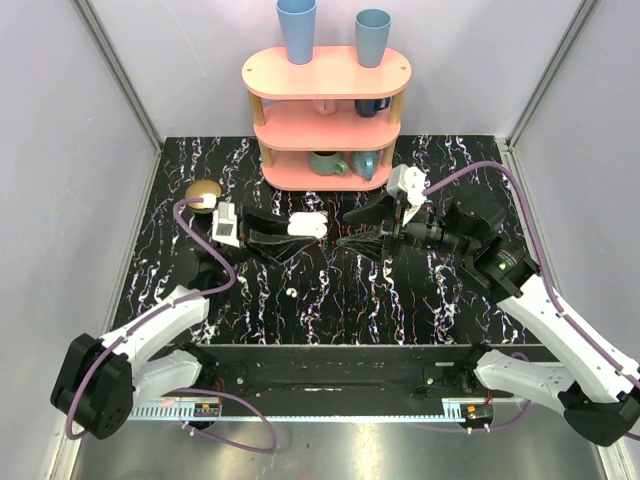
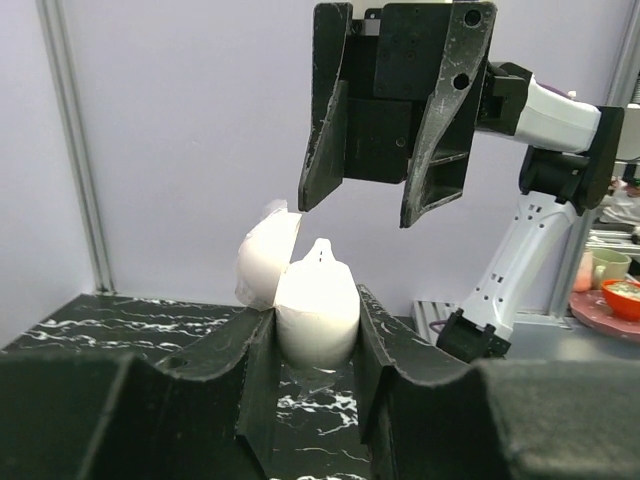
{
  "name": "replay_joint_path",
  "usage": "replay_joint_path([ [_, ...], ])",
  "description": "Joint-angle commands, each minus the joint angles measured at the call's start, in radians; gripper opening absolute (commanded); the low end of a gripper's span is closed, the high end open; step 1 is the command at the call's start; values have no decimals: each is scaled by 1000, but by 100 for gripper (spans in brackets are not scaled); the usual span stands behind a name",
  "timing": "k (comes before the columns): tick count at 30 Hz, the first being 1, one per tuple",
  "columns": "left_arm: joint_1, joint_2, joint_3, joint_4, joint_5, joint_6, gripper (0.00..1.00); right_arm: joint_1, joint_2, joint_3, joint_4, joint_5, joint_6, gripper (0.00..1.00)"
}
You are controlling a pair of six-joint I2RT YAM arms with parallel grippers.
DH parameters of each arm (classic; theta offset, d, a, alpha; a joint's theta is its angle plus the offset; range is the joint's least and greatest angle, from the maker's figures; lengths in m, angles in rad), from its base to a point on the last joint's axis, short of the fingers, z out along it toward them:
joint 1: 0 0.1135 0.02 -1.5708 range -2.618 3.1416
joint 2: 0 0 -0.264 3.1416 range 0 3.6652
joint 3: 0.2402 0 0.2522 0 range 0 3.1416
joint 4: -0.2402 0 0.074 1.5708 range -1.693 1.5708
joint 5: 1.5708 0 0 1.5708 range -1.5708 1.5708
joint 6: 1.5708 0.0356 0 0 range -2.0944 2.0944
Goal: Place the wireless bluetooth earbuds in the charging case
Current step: Pick up the left earbud from the center of the board.
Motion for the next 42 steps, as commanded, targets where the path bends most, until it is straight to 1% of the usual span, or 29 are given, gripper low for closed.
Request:
replay_joint_path([
  [1,0,-69,-34,46,-83,108,0,9,-37,-16,102,59,24,59],
  [6,0,-133,-42,-93,-129,204,0,11,-48,-42,164,111,48,64],
  [7,0,-142,-45,-107,-137,215,0,11,-47,-47,211,114,55,65],
  [8,0,-156,-51,-132,-143,232,0,9,-48,-53,222,129,59,66],
  [10,0,-172,-56,-161,-163,249,0,9,-48,-61,254,149,76,70],
  [12,-2,-195,-64,-201,-180,276,0,11,-47,-73,276,201,81,76],
  [13,0,-202,-65,-231,-200,287,0,9,-50,-77,292,226,113,78],
  [15,0,-227,-65,-273,-235,321,0,11,-50,-91,314,293,122,80],
  [16,0,-238,-61,-328,-247,330,0,9,-51,-97,323,321,128,81],
  [17,0,-257,-59,-351,-258,351,0,11,-50,-108,329,389,134,82],
  [19,0,-277,-59,-397,-273,371,0,9,-47,-114,336,469,166,86],
  [20,-2,-299,-59,-420,-284,387,0,9,-33,-110,330,559,177,86],
  [22,0,-319,-48,-502,-309,404,0,11,-15,-96,291,649,203,87],
  [23,0,-340,-47,-526,-315,422,0,9,11,-82,279,749,211,87],
  [25,1,-363,-48,-566,-336,433,0,9,41,-64,218,869,260,87],
  [26,1,-388,-48,-578,-344,447,0,8,67,-50,198,963,278,90],
  [27,1,-402,-50,-593,-367,453,0,3,76,-45,181,986,301,92],
  [29,1,-443,-56,-632,-388,476,0,-7,103,-42,142,967,318,95],
  [31,1,-468,-62,-665,-418,488,0,-27,127,-36,115,915,360,96],
  [32,0,-487,-64,-675,-424,496,0,-35,152,-24,103,851,380,96],
  [34,1,-501,-59,-711,-425,505,0,-90,189,-2,43,760,464,96],
  [35,1,-514,-56,-725,-427,513,0,-116,232,22,26,661,498,96],
  [36,1,-518,-53,-739,-422,519,0,-141,257,28,3,625,553,97],
  [37,1,-524,-45,-765,-422,523,0,-180,281,36,-9,562,574,96],
  [38,1,-537,-41,-778,-421,532,0,-194,333,54,-20,484,593,96],
  [42,1,-575,-39,-814,-445,553,0,-208,462,85,-46,347,637,88],
])
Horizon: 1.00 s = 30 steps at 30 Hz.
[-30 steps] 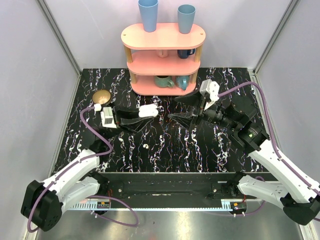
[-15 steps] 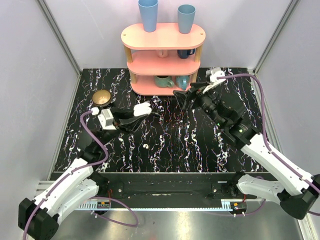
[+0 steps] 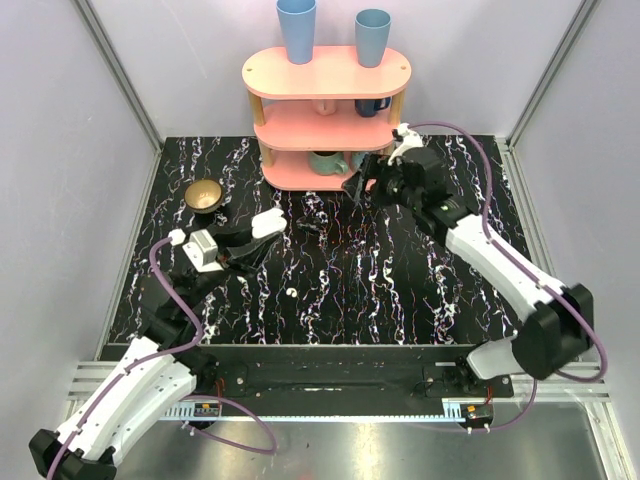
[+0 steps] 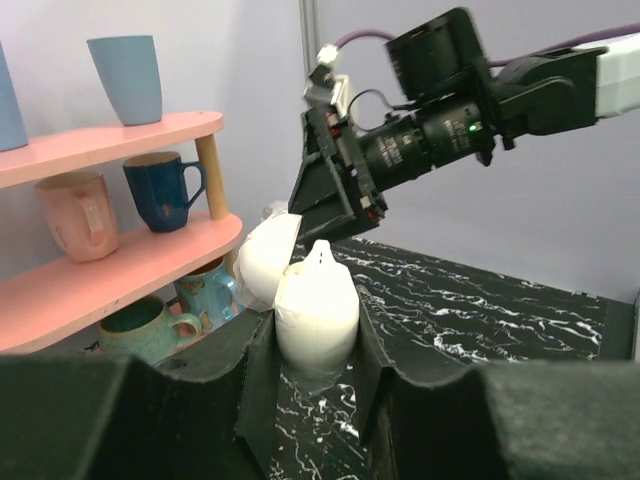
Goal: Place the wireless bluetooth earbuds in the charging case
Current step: Pick up the left earbud from the center of the board.
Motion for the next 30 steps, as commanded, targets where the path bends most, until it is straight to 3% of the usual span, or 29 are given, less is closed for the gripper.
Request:
replay_joint_path([
  [1,1,-52,23,-46,-52,46,0,-9,129,62,-50,-249,116,87],
  [5,1,-64,34,-81,-63,69,0,-2,253,59,-16,-372,152,81],
  [14,1,-73,37,-97,-79,72,0,54,386,40,39,-467,189,75],
  [20,0,-63,48,-104,-86,80,0,123,491,68,62,-501,237,61],
  [30,1,-38,48,-80,-105,82,0,174,578,119,61,-538,243,58],
])
